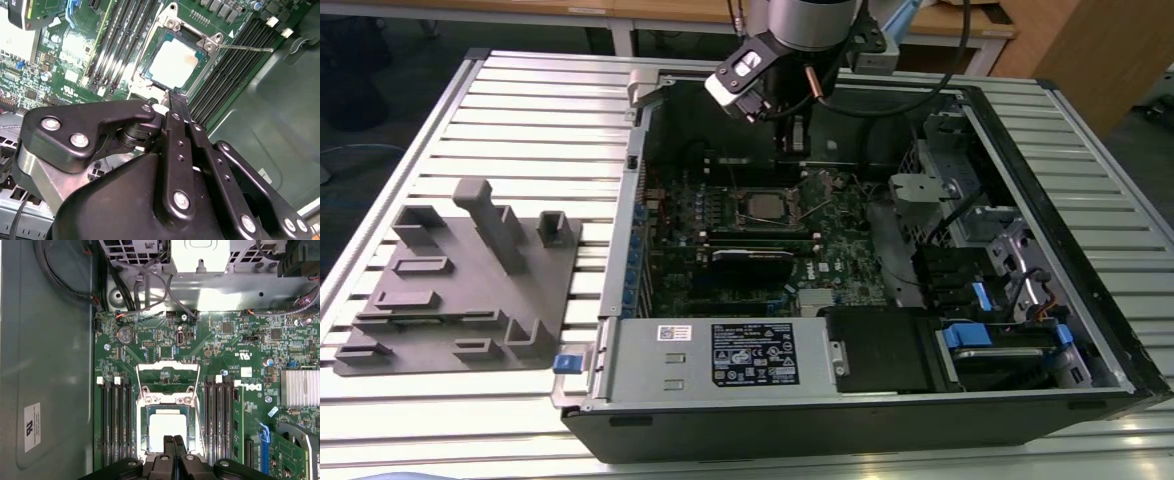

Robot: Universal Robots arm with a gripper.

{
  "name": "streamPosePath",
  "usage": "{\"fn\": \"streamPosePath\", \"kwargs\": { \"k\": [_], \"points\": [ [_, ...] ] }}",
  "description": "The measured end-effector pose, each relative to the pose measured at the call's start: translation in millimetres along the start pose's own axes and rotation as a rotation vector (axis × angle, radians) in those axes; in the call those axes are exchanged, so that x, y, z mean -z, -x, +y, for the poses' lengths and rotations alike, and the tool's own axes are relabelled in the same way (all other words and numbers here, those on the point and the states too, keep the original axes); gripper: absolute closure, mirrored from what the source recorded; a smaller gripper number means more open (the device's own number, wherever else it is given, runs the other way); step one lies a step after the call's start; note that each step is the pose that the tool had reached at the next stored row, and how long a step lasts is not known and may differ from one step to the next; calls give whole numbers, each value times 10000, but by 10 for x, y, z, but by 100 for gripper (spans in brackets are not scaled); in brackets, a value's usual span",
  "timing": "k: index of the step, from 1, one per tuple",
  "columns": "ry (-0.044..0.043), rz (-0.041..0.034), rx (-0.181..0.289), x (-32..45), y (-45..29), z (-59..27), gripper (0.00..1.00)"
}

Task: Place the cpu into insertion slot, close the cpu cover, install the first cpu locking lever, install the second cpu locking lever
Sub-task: 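Place the cpu into insertion slot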

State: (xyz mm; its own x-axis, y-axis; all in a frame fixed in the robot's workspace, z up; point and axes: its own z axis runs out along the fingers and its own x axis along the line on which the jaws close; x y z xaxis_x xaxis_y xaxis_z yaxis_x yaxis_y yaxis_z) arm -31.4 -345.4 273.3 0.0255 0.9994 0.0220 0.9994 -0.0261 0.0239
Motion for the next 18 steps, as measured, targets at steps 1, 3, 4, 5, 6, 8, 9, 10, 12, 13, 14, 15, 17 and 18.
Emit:
{"fn": "streamPosePath", "kwargs": {
  "k": [1, 3, 4, 5, 6, 8, 9, 10, 12, 13, 14, 15, 17, 18],
  "points": [
    [0, 0, 0, 0, 0, 13, 90],
    [0, -1, 0, -1, -1, 40, 90],
    [0, 0, 0, -1, -1, 54, 90],
    [0, 0, 0, -1, -2, 71, 90],
    [0, 0, 0, -2, -2, 87, 90],
    [0, 1, 0, -3, -3, 120, 90],
    [0, 0, 0, -3, -3, 136, 90],
    [0, 0, 0, -4, -4, 152, 90],
    [-1, 0, 0, -5, -5, 190, 90],
    [-1, 0, 0, -6, -5, 210, 90],
    [-2, 0, 0, -7, -6, 230, 90],
    [-3, 1, 0, -7, -6, 250, 90],
    [-5, 0, 0, -8, -7, 293, 90],
    [-5, 0, 0, -9, -8, 317, 90]
  ]
}}
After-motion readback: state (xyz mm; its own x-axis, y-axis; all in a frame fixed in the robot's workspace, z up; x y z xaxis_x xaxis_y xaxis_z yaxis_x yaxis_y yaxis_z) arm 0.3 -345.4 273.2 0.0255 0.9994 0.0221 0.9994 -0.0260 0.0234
